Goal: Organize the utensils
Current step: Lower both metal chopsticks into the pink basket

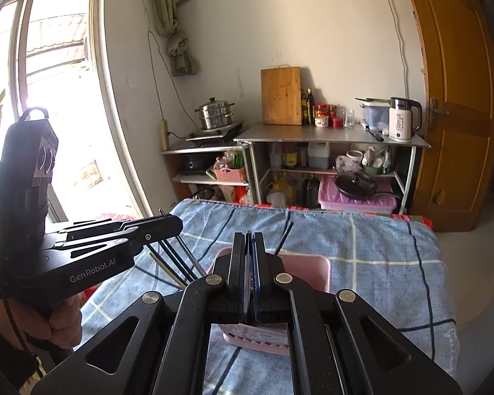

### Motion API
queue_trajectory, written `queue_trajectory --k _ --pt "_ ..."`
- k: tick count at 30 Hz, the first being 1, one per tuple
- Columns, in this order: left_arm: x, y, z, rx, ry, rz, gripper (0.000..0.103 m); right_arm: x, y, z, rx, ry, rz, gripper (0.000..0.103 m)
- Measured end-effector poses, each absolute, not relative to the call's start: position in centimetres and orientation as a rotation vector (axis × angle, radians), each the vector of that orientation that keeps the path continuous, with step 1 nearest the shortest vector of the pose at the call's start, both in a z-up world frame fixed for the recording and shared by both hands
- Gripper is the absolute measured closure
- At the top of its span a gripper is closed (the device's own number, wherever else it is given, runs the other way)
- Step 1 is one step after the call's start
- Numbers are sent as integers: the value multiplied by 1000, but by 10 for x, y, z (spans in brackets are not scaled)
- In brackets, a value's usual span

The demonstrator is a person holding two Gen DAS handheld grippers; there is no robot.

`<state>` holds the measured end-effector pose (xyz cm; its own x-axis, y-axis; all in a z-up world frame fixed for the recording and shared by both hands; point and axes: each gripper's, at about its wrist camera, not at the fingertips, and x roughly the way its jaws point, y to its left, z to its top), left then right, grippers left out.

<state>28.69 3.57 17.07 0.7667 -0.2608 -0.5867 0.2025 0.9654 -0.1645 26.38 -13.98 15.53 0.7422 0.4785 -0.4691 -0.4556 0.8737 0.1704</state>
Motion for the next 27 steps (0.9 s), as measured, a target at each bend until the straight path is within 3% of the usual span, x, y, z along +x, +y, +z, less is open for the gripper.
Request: queue_trajectory --k 12,27 --pt "295 35 140 -90 712 -254 99 275 -136 120 38 634 526 99" --pt "256 42 173 -93 622 -235 93 250 -157 144 54 576 521 95"
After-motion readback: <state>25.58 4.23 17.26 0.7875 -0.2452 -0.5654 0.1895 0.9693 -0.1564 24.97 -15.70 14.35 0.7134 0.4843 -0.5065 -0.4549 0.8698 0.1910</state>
